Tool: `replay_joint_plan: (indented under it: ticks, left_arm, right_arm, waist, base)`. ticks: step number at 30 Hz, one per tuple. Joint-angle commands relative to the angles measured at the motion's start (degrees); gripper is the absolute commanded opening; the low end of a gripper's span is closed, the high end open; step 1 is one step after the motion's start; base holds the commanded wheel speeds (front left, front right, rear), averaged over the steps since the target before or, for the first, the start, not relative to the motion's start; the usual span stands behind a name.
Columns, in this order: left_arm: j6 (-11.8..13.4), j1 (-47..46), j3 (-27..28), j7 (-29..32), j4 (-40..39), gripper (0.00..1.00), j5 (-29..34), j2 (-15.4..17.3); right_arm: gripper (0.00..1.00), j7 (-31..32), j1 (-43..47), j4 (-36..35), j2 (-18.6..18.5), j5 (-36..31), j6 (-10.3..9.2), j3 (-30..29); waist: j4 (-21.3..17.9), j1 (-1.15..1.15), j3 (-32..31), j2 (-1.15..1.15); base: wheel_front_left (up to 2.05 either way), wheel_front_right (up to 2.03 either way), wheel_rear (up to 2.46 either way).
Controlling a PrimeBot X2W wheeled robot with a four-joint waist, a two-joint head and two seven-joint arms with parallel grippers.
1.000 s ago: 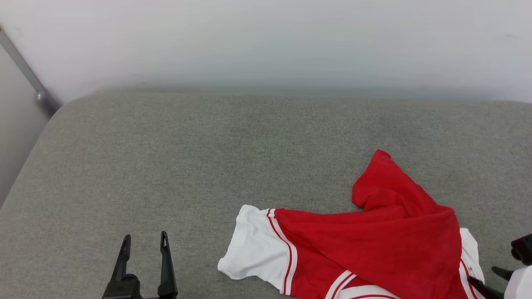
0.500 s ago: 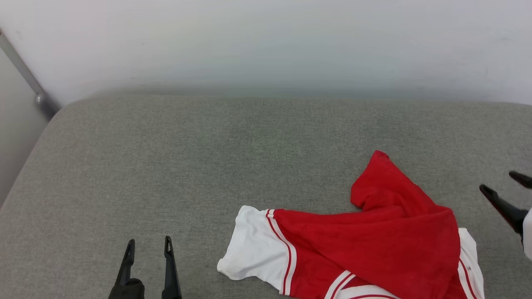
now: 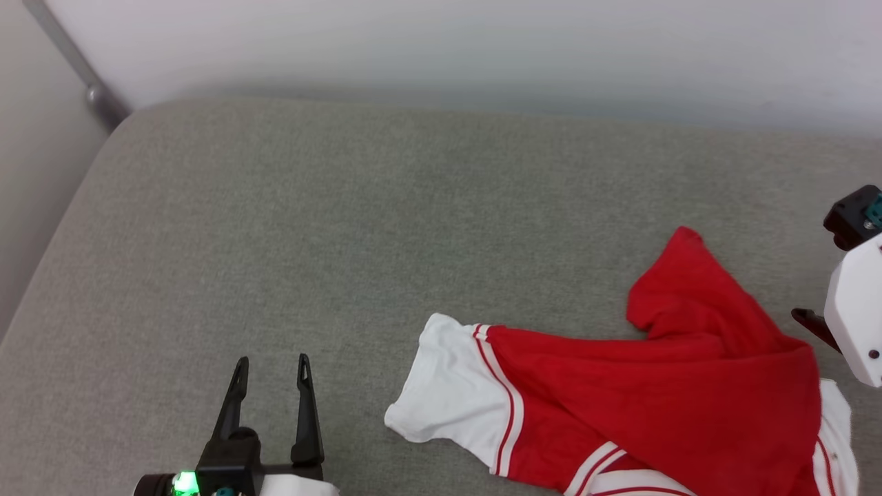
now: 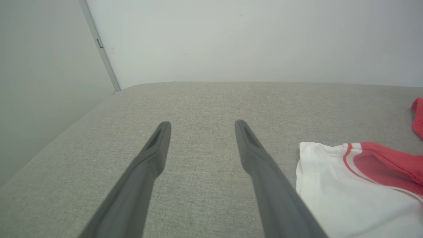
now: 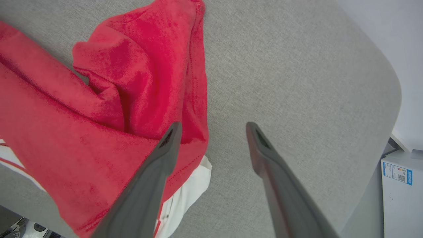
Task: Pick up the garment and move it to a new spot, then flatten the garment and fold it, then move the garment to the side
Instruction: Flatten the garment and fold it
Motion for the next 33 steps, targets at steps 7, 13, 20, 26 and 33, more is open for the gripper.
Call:
replay_joint_plan:
  ticks: [7,13,20,26,33]
  left_arm:
    - [0.36,-3.8,-1.54,-0.14,-0.29,1.0,-0.71,-0.24]
    - [0.8,-4.91,-1.58,-0.14,-0.41,1.0,-0.8,-0.29]
    - [0.92,-4.12,-0.55,-0.14,0.1,1.0,-0.87,-0.33]
    - [0.94,-2.77,0.32,-0.14,0.18,1.0,-0.89,-0.34]
    - [1.43,-0.53,0.89,-0.14,-0.31,1.0,-1.56,-0.32]
  right_arm:
    - [1.0,2.22,-3.61,8.97,2.1,0.4,-0.04,4.69]
    - [1.0,3.03,1.17,12.33,2.7,4.62,0.06,11.94]
    - [0.0,-2.48,2.47,10.05,1.26,9.7,0.31,15.14]
    - [0.0,-11.28,-0.01,4.56,-3.9,10.13,-0.04,14.25]
    - [0.0,-15.6,-1.73,-4.73,-8.78,10.21,-0.04,12.01]
  waist:
    - [5.07,0.0,6.79,0.0]
    - [6.06,0.0,7.96,0.0]
    - [3.68,0.0,5.86,0.0]
    - [1.89,0.0,2.81,0.0]
    - [0.62,0.0,0.42,0.0]
  base:
    - [0.0,0.0,0.0]
    - [0.0,0.0,0.0]
    - [0.0,0.0,0.0]
    - [0.0,0.0,0.0]
    - [0.0,0.0,0.0]
